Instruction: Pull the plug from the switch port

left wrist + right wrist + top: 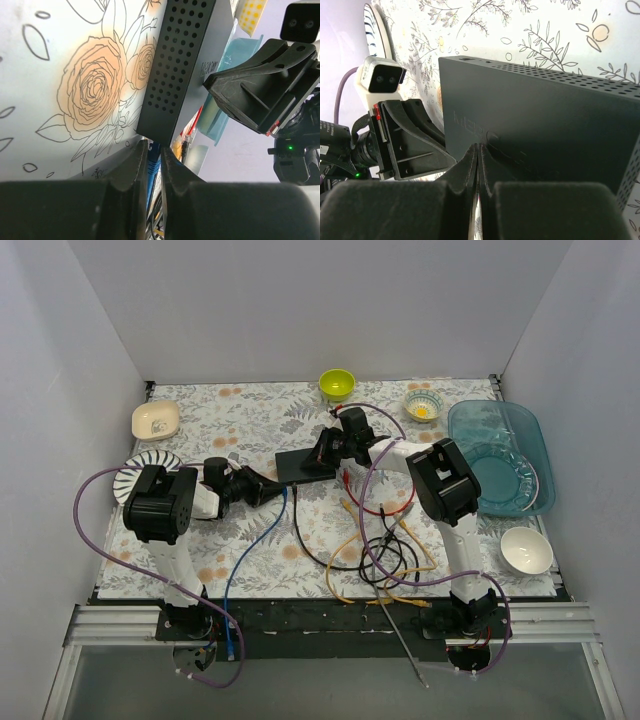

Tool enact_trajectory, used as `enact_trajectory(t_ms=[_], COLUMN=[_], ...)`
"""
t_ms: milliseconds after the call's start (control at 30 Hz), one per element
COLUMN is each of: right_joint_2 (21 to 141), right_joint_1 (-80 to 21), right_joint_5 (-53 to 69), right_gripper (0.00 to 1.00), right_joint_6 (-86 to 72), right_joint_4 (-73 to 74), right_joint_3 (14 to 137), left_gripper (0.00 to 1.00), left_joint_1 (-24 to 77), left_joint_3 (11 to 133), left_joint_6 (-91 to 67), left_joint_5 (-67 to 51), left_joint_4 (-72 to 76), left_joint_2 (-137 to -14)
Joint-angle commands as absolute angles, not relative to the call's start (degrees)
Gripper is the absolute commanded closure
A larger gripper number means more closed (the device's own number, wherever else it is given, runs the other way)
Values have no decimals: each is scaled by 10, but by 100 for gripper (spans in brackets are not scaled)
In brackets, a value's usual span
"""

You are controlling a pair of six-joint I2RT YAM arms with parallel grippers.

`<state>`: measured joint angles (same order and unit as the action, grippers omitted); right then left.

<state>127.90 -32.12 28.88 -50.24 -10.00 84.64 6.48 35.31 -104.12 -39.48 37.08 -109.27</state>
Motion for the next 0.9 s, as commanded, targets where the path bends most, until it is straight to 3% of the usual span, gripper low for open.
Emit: enact_trajectory(t_ms=[0, 433, 867], right_joint_2=[1271, 1151, 1255], right_joint_1=[-323, -362, -362], right_joint_5=[294, 271, 258], right_gripper=[94, 98, 98], right_joint_6=[-484, -432, -491], right_joint_4=[-102, -102, -119], right_joint_3=[852, 708, 798], left_gripper=[100, 100, 100], left_joint_1=[62, 54, 54], left_joint_3=[353, 347, 309], left_joint_6=[-1036, -1030, -988], left_joint_5=[-385, -414, -435], left_joint_4=[340, 338, 285], left_joint_2=[-1100, -1090, -1028])
